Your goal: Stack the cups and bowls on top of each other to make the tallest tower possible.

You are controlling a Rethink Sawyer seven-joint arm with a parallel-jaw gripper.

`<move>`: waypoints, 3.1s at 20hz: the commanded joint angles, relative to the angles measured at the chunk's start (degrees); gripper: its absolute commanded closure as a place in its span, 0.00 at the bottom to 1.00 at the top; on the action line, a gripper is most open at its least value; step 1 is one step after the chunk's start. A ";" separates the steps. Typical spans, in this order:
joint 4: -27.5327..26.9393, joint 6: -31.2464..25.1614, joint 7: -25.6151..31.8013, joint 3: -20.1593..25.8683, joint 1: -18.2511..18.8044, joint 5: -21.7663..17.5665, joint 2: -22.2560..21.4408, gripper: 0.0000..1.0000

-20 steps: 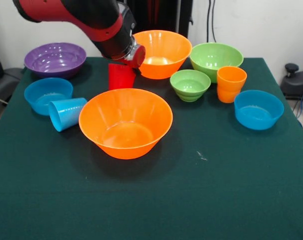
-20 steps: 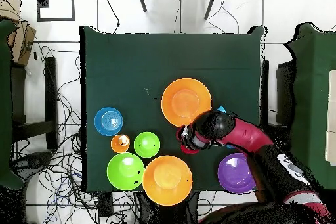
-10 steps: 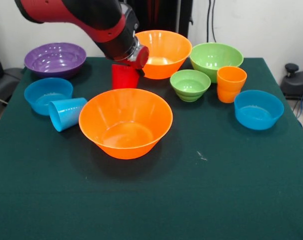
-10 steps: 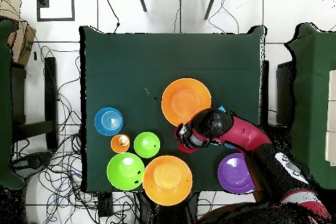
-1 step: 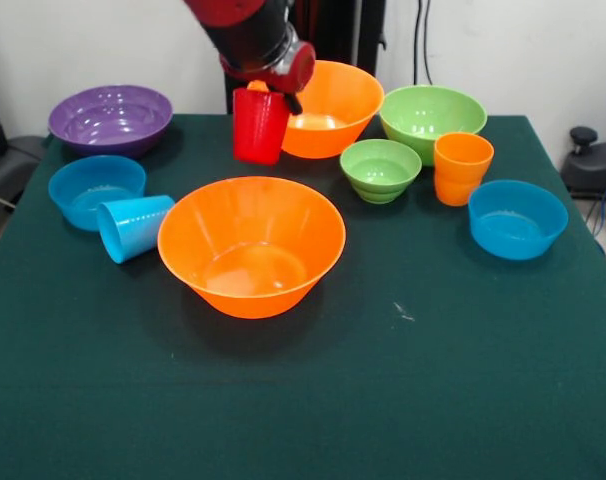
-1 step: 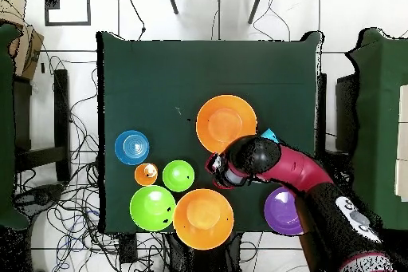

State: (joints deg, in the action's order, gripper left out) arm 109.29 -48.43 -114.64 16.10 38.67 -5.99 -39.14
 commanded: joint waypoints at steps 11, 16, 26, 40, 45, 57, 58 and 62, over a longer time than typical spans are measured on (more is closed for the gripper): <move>-10.10 -4.98 -0.40 2.31 -1.75 0.76 4.59 1.00; -13.59 -3.31 -0.51 2.32 -2.09 0.69 8.10 1.00; -18.67 -0.78 -0.53 2.59 -1.94 0.83 13.77 1.00; -15.87 -5.87 -3.17 2.22 -3.36 3.31 8.41 1.00; -18.47 -0.57 -2.47 2.21 -4.06 2.71 14.28 1.00; -25.17 -1.30 -2.24 1.14 -5.31 2.57 17.46 1.00; -25.52 -1.53 -2.22 1.14 -5.35 2.64 17.66 1.00; -27.50 -1.98 -1.07 1.39 -4.88 2.47 19.12 1.00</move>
State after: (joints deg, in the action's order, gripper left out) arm 89.41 -51.16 -114.64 15.95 34.53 -3.76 -23.97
